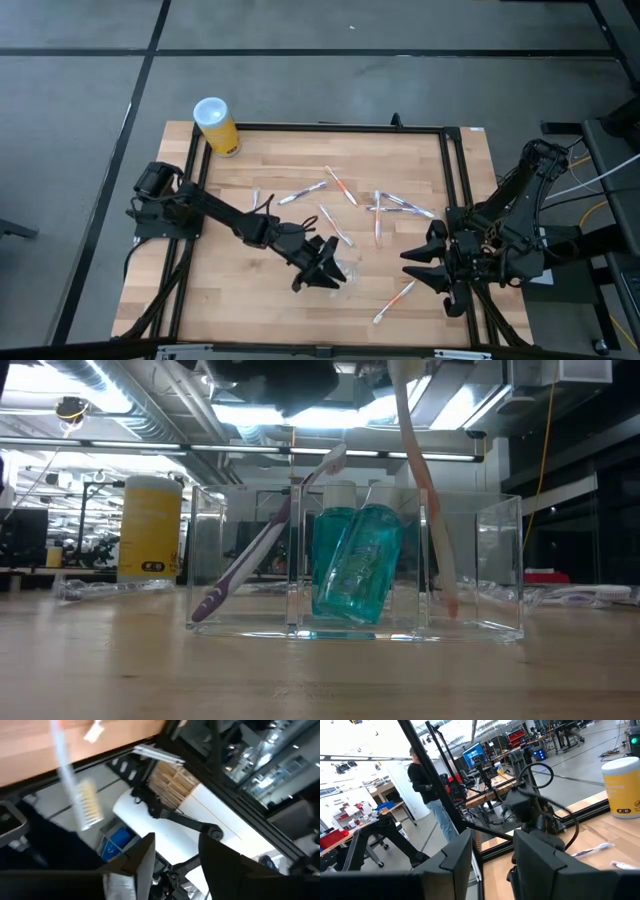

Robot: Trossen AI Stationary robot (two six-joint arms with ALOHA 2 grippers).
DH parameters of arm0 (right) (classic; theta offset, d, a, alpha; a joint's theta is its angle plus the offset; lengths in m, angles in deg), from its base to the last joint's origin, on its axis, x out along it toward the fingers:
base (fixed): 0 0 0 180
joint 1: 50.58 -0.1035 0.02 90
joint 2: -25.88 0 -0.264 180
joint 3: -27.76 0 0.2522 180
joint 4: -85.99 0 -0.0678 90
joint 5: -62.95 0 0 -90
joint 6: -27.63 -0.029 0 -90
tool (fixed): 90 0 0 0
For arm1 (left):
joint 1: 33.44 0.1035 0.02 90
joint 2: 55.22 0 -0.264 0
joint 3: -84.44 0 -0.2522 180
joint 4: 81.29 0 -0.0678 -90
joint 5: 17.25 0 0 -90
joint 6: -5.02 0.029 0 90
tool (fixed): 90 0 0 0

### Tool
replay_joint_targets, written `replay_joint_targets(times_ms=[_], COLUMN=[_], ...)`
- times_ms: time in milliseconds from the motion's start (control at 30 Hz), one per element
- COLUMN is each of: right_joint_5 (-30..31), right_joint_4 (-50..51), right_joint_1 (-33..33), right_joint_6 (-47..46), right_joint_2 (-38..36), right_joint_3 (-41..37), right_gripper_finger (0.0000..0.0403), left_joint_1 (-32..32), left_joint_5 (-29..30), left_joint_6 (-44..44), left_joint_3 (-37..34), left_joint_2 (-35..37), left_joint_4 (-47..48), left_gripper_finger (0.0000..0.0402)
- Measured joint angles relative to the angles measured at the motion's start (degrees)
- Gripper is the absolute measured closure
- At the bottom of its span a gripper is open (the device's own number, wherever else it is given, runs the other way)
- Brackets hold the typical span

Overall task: Pick & Place toothbrushing station
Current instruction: Put the purple toothbrush into the left section of the transparent organizer

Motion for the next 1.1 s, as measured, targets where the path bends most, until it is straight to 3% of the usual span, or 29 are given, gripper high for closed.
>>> replay_joint_targets(times_ms=[300, 433, 567, 667, 767, 900, 1100], right_joint_5=[0.45, 0.60, -0.59, -2.00, -2.18, -2.18, -2.16], right_joint_4=[-0.36, -0.90, -2.16, -2.89, -3.59, -4.08, -4.81], right_joint_1=[0.00, 0.36, 1.33, 2.23, 2.61, 3.31, 4.17], right_joint_6=[0.18, 0.41, 0.37, -0.01, -0.27, -1.35, -3.34], right_joint_2=[0.04, 0.04, 0.04, 0.04, 0.04, 0.04, 0.04], right_joint_3=[-0.02, -0.02, 0.00, 0.00, 0.00, 0.00, 0.00], right_gripper_finger=[0.0254, 0.0254, 0.0254, 0.0254, 0.0254, 0.0254, 0.0254], left_joint_1=[0.88, 0.81, 1.85, 4.82, 8.13, 12.63, 18.40], left_joint_5=[1.51, 1.90, 0.69, -5.39, -13.08, -20.85, -17.92], left_joint_6=[9.96, 16.30, 32.16, 44.45, 54.65, 70.75, 101.06], left_joint_3=[0.49, 2.22, 5.77, 10.15, 14.19, 20.65, 34.65], left_joint_2=[2.04, 2.94, 2.88, 3.65, 5.36, 9.41, 11.40], left_joint_4=[-12.74, -25.06, -39.20, -43.61, -36.47, -14.25, 22.48], left_gripper_finger=[0.0249, 0.0255, 0.0255, 0.0256, 0.0256, 0.0257, 0.0257])
